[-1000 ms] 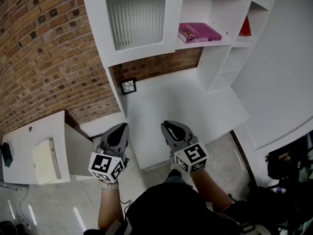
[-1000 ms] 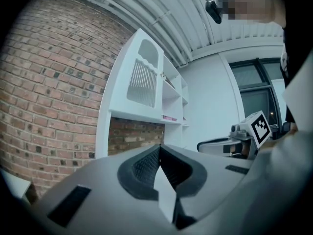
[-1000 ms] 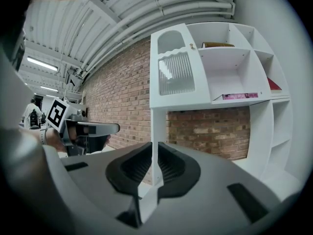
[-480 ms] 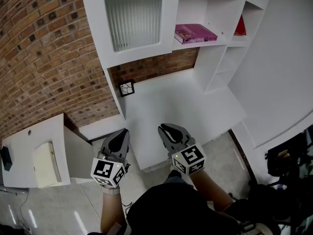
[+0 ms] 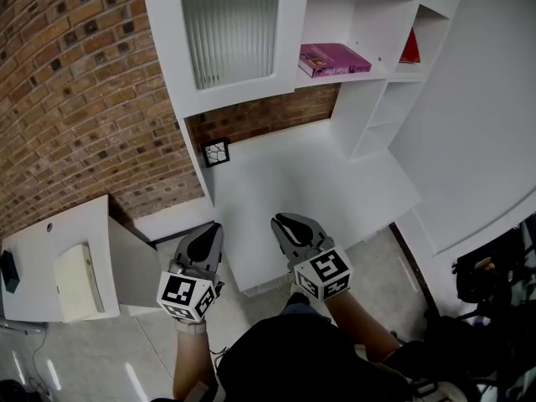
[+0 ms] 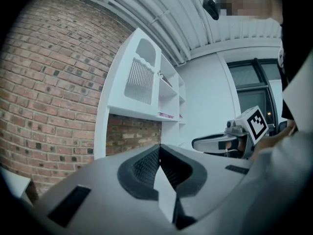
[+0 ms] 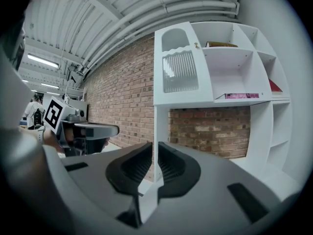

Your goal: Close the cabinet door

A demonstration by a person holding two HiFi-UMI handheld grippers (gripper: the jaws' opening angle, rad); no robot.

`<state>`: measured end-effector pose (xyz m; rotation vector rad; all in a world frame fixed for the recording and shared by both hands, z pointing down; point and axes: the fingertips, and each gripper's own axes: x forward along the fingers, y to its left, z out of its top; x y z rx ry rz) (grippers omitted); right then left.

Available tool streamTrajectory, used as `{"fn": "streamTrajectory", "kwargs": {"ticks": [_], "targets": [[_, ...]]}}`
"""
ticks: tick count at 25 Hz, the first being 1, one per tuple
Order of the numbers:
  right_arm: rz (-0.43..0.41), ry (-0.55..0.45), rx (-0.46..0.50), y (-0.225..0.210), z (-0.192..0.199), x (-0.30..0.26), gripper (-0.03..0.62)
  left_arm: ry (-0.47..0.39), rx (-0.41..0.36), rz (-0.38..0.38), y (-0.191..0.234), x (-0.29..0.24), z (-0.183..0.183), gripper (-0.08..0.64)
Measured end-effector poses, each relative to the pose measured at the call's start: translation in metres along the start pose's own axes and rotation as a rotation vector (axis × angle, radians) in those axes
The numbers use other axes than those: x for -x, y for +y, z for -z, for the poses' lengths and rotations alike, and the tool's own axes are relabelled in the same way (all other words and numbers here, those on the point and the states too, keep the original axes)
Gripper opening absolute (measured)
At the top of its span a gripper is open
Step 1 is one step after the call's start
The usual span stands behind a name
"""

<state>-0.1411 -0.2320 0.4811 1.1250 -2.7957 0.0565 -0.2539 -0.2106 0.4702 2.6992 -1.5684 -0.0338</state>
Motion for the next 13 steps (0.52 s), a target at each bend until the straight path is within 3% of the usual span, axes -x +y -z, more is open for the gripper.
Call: {"fn": "streamTrajectory", "kwargs": {"ticks": [13], "targets": [[0.005,0.004,-0.003,-0.0028,0.0048,0.0037,0.046,0.008,-0.002,0.000,-0.0036,-0.0008,0.0036,0.009]]}}
